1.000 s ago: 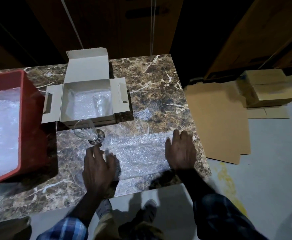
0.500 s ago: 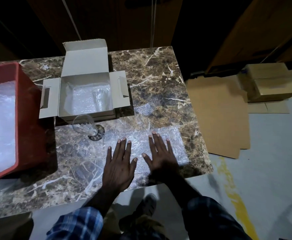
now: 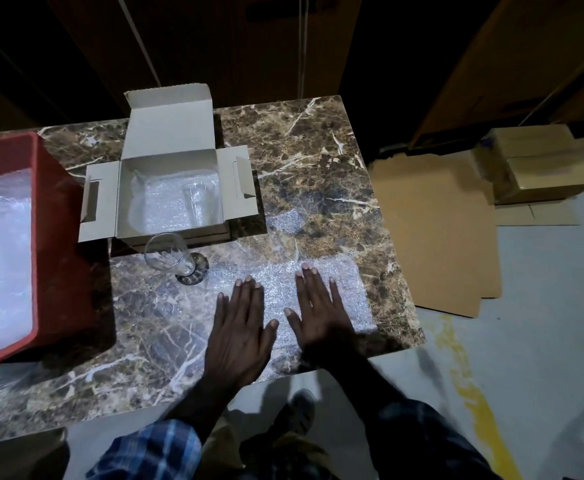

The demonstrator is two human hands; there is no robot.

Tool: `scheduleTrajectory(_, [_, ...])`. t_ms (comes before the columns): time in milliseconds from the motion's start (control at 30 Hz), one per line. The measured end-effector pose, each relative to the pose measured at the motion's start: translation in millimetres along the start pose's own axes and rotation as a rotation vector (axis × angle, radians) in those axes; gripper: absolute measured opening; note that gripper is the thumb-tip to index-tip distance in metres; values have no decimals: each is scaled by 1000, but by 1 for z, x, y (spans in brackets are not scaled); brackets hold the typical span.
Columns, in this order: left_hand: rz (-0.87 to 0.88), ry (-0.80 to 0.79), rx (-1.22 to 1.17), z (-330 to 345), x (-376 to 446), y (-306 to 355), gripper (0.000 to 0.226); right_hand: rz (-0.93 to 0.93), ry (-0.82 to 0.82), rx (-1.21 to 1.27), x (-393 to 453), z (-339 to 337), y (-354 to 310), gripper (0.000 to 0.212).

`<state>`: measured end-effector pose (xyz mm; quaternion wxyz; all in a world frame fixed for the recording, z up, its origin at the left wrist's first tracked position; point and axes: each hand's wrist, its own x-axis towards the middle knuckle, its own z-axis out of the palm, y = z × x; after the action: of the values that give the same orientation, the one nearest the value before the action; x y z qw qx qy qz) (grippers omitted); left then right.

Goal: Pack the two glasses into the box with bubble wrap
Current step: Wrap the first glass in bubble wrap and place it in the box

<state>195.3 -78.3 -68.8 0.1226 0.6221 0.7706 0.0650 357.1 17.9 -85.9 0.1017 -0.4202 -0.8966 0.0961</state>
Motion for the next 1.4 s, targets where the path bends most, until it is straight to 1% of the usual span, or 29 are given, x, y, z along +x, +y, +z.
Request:
scheduleTrajectory(67, [24,-27,6,5,-2,-3,67,-11,-16,-2,-4,6,-1,66])
scheduleTrajectory(167, [37,-35,22,7,-9,-20,70,23,-27,-54,-15,3,18,69])
scheduleTrajectory(300, [-18,-34,36,-2,-18,-45,75,144,-17,-103,-23,-8,50,73])
scheduleTrajectory(367, [-23,-41,49,-6,-24,-55,77,150,-33,-91,-26,-11,57,75])
scheduleTrajectory(500, [11,-14,32,-13,-30,-54,79,74,6,-41,-36,-16,55,74])
scheduleTrajectory(600, [114,19,41,-18,-28,-42,78,-26,25,22,-48,-21,45,74])
scheduleTrajectory(700, [226,11,54,-13,-30,-30,77,-60,31,95,-56,-19,40,64])
scheduleTrajectory(800, [299,-33,57,-1,-34,-22,72,-92,97,134,-55,-17,40,49])
scheduleTrajectory(900, [262,-77,53,6,-35,-19,68,-133,137,131,-51,-20,38,42])
scheduleTrajectory(1000, [230,-94,42,7,-35,-19,68,-137,172,97,-52,-22,39,44])
scheduleTrajectory(1100, [244,-100,41,3,-36,-17,60,-94,203,1,-61,-20,49,43])
scheduleTrajectory(1167, [252,-107,60,2,-35,-15,55,-53,232,-74,-67,-19,56,35])
scheduleTrajectory(1233, [263,-120,80,3,-36,-14,52,-7,263,-147,-71,-21,56,22])
scheduleTrajectory(1300, [278,-123,103,5,-36,-12,52,72,295,-211,-70,-27,52,13])
scheduleTrajectory(1400, [278,-128,122,7,-37,-11,52,222,347,-158,-66,-33,44,16])
